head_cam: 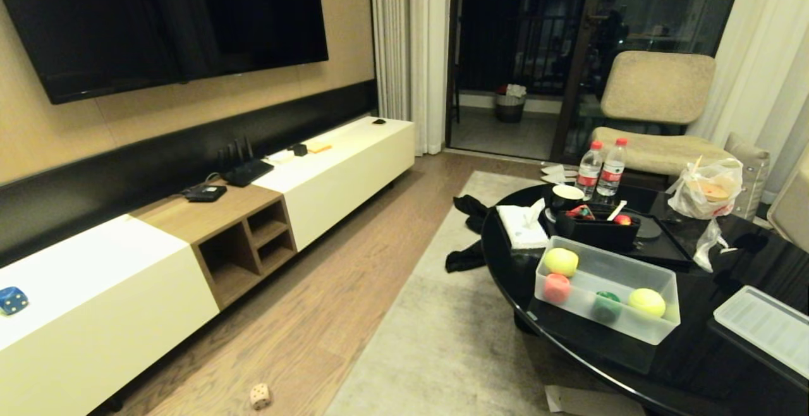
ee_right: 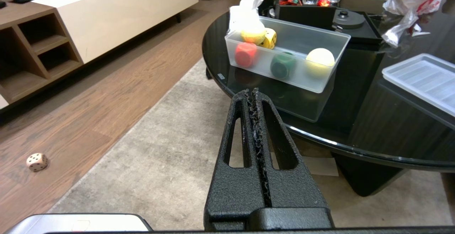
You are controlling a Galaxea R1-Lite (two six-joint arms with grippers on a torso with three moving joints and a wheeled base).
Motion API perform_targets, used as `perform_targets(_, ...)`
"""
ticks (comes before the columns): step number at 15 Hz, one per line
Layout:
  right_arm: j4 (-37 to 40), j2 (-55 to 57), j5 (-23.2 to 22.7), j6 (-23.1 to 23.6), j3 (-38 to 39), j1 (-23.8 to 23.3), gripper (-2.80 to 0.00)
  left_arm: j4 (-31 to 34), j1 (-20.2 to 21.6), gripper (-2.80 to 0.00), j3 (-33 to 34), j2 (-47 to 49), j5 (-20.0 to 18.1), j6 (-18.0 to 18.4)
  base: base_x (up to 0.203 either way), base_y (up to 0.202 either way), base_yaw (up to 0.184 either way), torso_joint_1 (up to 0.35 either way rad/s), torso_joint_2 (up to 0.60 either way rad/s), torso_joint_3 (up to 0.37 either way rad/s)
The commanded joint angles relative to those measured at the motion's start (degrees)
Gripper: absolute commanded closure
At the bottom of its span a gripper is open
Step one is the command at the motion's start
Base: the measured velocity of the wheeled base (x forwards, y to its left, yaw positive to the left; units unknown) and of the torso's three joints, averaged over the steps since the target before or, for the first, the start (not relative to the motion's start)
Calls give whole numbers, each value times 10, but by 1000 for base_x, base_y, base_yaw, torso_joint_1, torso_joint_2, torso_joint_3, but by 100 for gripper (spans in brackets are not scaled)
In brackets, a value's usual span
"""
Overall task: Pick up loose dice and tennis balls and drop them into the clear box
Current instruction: Pick up toys out of the box
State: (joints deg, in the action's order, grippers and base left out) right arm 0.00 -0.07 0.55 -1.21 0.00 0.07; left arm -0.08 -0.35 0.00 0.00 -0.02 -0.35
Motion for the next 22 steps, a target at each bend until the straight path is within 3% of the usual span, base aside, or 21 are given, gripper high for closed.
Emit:
perform_targets(1, 0, 1, 0, 0, 1, 0, 0, 0, 0, 0, 1, 1, 0, 0, 0, 0, 0, 0, 0, 0)
perform_targets(9, -1, 1, 0, 0, 0, 0, 0, 0, 0, 0, 1, 1, 0, -2, 0, 0, 0, 1, 2, -30)
perform_targets(22, 0, 1, -1, 1, 1, 0, 0, -1, 0, 0, 1, 1, 0, -4, 0, 0, 0, 1, 3, -190)
